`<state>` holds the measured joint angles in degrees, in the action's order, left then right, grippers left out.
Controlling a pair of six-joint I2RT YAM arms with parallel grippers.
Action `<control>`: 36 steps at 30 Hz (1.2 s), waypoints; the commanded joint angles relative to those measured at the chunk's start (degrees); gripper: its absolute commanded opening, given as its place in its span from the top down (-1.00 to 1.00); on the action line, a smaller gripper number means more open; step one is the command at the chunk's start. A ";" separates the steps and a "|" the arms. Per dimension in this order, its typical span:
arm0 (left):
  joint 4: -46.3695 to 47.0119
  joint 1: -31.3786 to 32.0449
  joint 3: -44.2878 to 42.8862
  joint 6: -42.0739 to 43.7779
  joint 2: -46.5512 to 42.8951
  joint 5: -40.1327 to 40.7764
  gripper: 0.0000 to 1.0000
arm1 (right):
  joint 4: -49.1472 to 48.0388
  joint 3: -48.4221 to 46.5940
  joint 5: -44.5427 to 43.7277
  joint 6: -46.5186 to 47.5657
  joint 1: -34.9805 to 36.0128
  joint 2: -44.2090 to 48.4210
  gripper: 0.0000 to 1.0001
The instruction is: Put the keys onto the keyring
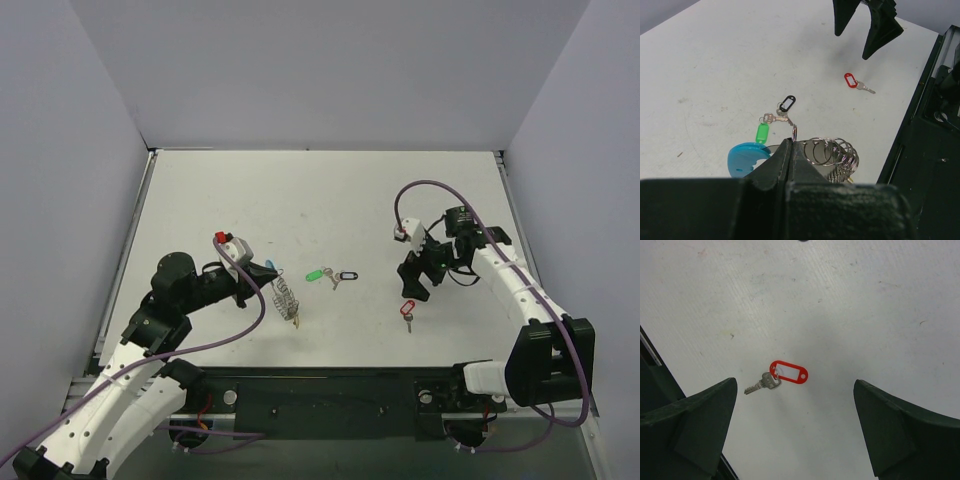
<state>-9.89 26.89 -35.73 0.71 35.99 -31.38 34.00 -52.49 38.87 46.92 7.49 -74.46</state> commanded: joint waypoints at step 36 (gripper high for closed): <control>2.60 -0.35 -0.93 0.78 -1.01 -0.35 1.00 | 12.94 1.34 -11.71 30.87 9.21 -11.14 -0.06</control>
<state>-10.09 26.89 -35.73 0.73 35.57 -31.38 44.03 -49.15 29.52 76.03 15.07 -83.96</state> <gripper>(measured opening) 0.015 0.548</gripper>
